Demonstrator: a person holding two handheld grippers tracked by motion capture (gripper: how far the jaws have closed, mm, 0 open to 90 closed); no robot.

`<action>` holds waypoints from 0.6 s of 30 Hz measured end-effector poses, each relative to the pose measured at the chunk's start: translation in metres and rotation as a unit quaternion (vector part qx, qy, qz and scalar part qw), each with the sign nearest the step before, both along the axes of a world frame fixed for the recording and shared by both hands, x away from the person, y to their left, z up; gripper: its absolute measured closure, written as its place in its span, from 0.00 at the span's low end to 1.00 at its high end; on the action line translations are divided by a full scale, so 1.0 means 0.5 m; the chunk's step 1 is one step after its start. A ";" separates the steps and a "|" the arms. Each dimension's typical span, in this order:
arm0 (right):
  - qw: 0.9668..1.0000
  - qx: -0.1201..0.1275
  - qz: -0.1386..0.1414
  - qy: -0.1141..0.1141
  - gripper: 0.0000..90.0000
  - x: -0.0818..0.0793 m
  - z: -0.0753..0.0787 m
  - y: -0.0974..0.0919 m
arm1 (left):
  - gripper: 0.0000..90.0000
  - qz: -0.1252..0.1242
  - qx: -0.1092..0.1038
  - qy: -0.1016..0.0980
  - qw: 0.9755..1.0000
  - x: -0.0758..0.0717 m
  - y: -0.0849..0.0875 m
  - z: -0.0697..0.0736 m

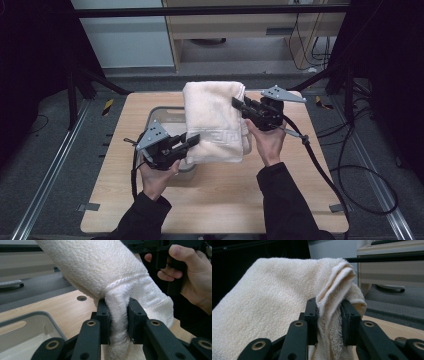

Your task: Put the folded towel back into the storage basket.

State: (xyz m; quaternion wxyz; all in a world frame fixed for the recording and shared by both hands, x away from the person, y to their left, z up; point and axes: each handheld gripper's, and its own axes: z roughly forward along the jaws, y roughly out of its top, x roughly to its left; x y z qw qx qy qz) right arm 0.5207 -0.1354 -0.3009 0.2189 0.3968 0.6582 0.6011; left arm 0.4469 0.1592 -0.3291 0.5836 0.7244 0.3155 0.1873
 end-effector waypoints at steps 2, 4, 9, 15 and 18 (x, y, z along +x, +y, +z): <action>1.000 -0.001 0.000 -0.001 0.79 0.002 0.000 0.009 | 0.82 0.004 -0.001 -0.001 1.000 0.000 0.008 0.000; 1.000 0.000 0.001 -0.002 0.79 0.003 0.000 0.017 | 0.82 0.006 -0.002 0.000 1.000 0.000 0.015 0.000; 1.000 -0.006 0.003 -0.006 0.79 0.006 0.002 0.037 | 0.82 0.013 -0.005 0.000 1.000 0.000 0.033 -0.001; 1.000 -0.011 0.008 -0.011 0.79 0.008 0.007 0.066 | 0.82 0.021 -0.011 0.000 1.000 -0.003 0.056 -0.001; 1.000 -0.011 0.009 -0.012 0.79 0.009 0.009 0.073 | 0.82 0.024 -0.011 -0.001 1.000 -0.005 0.066 0.000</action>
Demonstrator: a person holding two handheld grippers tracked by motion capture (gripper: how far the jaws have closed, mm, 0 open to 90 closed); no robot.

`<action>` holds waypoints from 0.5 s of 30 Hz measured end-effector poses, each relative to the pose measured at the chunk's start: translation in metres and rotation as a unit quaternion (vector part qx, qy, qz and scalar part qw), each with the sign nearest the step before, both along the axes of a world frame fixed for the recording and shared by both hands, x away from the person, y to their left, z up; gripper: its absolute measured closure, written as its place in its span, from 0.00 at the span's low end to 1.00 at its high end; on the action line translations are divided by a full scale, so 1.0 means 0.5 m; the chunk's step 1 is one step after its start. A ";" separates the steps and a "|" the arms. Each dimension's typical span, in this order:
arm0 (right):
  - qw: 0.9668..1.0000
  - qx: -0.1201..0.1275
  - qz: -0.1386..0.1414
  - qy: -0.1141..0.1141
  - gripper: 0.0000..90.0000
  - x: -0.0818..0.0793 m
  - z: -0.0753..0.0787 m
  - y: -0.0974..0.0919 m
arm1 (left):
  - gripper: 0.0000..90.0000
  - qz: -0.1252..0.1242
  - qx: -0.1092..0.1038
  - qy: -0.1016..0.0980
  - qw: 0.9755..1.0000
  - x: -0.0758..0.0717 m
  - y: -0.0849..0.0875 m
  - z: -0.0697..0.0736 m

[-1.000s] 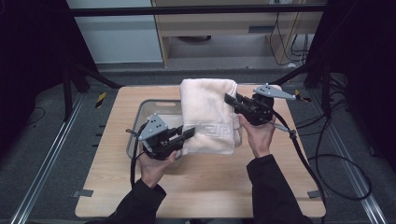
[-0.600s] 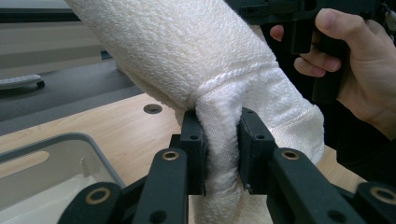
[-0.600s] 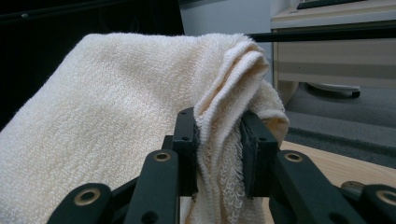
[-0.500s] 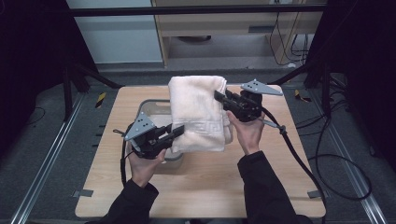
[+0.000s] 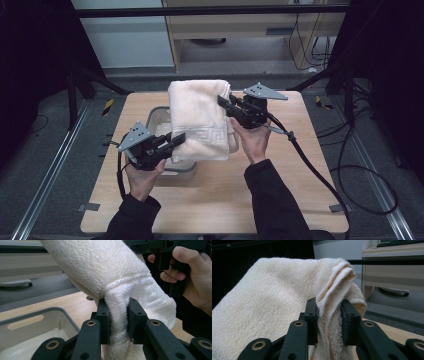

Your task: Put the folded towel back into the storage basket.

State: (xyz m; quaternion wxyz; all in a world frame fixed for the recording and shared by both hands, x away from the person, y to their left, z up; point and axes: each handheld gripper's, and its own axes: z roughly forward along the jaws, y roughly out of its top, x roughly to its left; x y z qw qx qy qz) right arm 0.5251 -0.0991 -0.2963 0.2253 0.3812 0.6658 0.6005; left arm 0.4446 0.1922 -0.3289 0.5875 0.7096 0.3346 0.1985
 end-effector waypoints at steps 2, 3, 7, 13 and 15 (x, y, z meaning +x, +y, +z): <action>1.000 0.000 0.003 0.000 0.79 0.001 0.002 0.009 | 0.82 0.004 0.000 0.000 1.000 -0.001 0.008 0.000; 1.000 -0.001 0.004 -0.001 0.79 0.002 0.003 0.016 | 0.82 0.005 0.001 0.000 1.000 -0.002 0.011 0.000; 1.000 -0.005 0.008 -0.003 0.79 0.002 0.004 0.031 | 0.82 0.009 0.000 0.001 1.000 -0.004 0.025 0.000; 1.000 -0.005 0.012 -0.003 0.79 0.004 0.006 0.047 | 0.82 0.015 0.002 0.002 1.000 -0.007 0.044 0.001; 1.000 -0.006 0.014 -0.004 0.79 0.004 0.006 0.054 | 0.82 0.018 0.002 0.002 1.000 -0.008 0.051 0.001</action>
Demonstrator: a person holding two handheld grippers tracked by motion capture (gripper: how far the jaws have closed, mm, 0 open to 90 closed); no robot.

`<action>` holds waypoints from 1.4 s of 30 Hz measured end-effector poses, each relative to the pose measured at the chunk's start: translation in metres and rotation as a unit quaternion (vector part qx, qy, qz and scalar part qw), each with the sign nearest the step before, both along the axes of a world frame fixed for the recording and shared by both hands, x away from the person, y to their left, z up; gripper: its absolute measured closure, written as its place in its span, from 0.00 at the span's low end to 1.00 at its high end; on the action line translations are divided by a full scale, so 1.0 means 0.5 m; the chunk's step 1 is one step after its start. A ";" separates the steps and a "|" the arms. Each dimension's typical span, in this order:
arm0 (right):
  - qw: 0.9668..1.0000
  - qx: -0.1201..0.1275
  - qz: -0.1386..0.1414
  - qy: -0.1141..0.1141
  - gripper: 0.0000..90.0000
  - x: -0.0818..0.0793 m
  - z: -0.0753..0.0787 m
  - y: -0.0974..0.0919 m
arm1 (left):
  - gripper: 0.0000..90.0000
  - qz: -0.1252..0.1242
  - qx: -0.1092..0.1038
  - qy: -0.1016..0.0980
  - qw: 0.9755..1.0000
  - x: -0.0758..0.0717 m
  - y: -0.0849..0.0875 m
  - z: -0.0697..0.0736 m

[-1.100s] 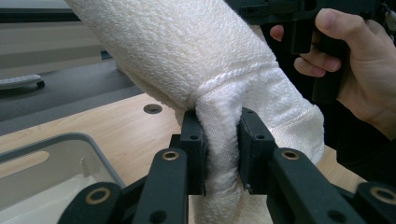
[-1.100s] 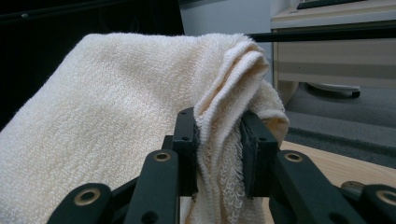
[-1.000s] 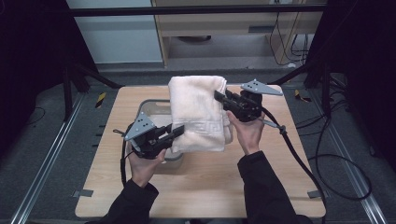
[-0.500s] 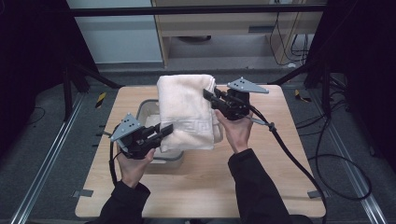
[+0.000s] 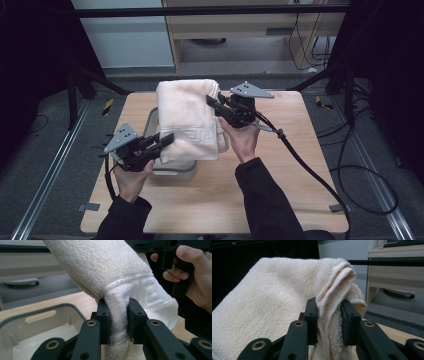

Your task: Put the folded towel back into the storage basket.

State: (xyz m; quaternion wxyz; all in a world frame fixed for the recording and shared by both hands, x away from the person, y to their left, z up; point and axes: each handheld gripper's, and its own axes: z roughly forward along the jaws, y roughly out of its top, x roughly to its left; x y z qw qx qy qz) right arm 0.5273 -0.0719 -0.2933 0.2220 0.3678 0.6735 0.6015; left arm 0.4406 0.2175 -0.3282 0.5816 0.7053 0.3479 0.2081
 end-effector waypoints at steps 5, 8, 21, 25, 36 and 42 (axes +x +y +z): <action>1.000 -0.001 0.003 0.001 0.79 0.002 -0.003 0.017 | 0.82 0.004 0.002 0.001 1.000 -0.003 0.016 -0.001; 1.000 -0.003 0.006 0.003 0.79 0.006 -0.006 0.033 | 0.82 0.007 0.003 0.003 1.000 -0.003 0.026 -0.004; 1.000 -0.008 0.015 0.011 0.79 0.021 -0.018 0.077 | 0.82 0.020 0.005 0.017 1.000 0.001 0.067 -0.013; 1.000 -0.005 0.018 0.014 0.79 0.026 -0.024 0.088 | 0.82 0.023 0.008 0.022 0.999 0.004 0.078 -0.018; 0.999 -0.009 0.021 0.027 0.79 0.045 -0.050 0.116 | 0.82 0.031 0.015 0.037 0.999 0.017 0.100 -0.036; 0.999 -0.012 0.018 0.037 0.79 0.060 -0.077 0.133 | 0.82 0.037 0.023 0.050 0.998 0.028 0.111 -0.050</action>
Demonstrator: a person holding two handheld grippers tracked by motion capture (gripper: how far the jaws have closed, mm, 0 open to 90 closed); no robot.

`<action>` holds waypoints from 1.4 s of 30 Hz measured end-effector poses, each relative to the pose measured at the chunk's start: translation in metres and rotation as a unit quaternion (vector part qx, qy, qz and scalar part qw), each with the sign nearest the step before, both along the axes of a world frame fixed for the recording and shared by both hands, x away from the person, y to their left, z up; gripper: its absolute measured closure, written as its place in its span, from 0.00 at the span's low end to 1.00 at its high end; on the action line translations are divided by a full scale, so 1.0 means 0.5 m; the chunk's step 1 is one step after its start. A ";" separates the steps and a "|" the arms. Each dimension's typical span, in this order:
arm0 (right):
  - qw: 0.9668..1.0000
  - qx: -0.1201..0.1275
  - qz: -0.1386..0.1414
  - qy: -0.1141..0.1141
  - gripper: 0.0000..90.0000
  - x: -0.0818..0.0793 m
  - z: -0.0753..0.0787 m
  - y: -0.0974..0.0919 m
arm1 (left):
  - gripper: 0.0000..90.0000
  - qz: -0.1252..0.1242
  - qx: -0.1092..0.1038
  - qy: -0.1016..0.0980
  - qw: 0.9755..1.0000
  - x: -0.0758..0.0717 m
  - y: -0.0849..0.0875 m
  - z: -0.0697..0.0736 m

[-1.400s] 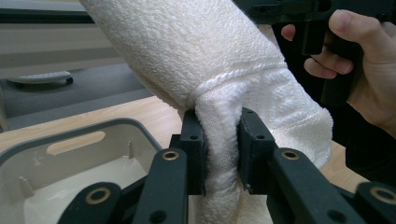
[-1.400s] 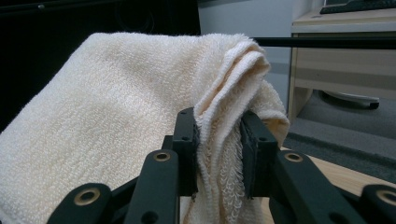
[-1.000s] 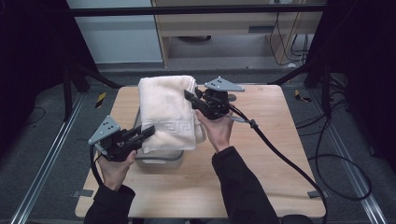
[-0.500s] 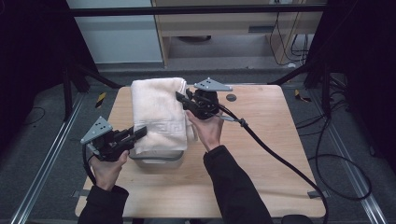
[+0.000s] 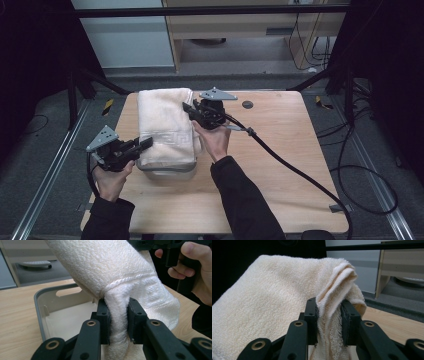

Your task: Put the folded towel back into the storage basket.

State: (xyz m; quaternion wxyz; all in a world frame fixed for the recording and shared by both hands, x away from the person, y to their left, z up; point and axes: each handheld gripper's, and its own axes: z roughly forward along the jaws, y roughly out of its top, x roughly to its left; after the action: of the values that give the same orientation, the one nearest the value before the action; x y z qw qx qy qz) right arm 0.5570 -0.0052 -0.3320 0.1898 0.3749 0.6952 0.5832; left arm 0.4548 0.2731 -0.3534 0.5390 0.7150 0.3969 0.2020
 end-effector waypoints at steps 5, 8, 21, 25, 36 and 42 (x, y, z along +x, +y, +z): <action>1.000 -0.003 -0.002 0.009 0.79 0.012 -0.022 0.011 | 0.82 0.011 0.011 0.014 1.000 0.012 0.004 -0.017; 1.000 -0.008 -0.004 0.017 0.79 0.023 -0.040 0.019 | 0.82 0.017 0.016 0.024 0.999 0.021 0.006 -0.029; 0.999 -0.022 -0.007 0.043 0.78 0.053 -0.097 0.040 | 0.82 0.026 0.032 0.058 0.997 0.048 0.015 -0.068; 0.998 -0.027 -0.010 0.049 0.78 0.058 -0.112 0.046 | 0.82 0.029 0.037 0.069 0.997 0.056 0.018 -0.078; 0.997 -0.038 -0.012 0.068 0.78 0.073 -0.150 0.060 | 0.82 0.040 0.059 0.090 0.993 0.073 0.020 -0.105; 0.996 -0.045 -0.013 0.079 0.78 0.082 -0.172 0.066 | 0.82 0.051 0.082 0.096 0.991 0.082 0.015 -0.122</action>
State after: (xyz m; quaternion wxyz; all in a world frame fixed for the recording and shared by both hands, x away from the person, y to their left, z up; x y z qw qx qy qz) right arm 0.5981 0.0279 -0.4180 0.1586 0.4202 0.7286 0.5171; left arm 0.4958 0.2806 -0.4144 0.4271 0.7515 0.4649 0.1918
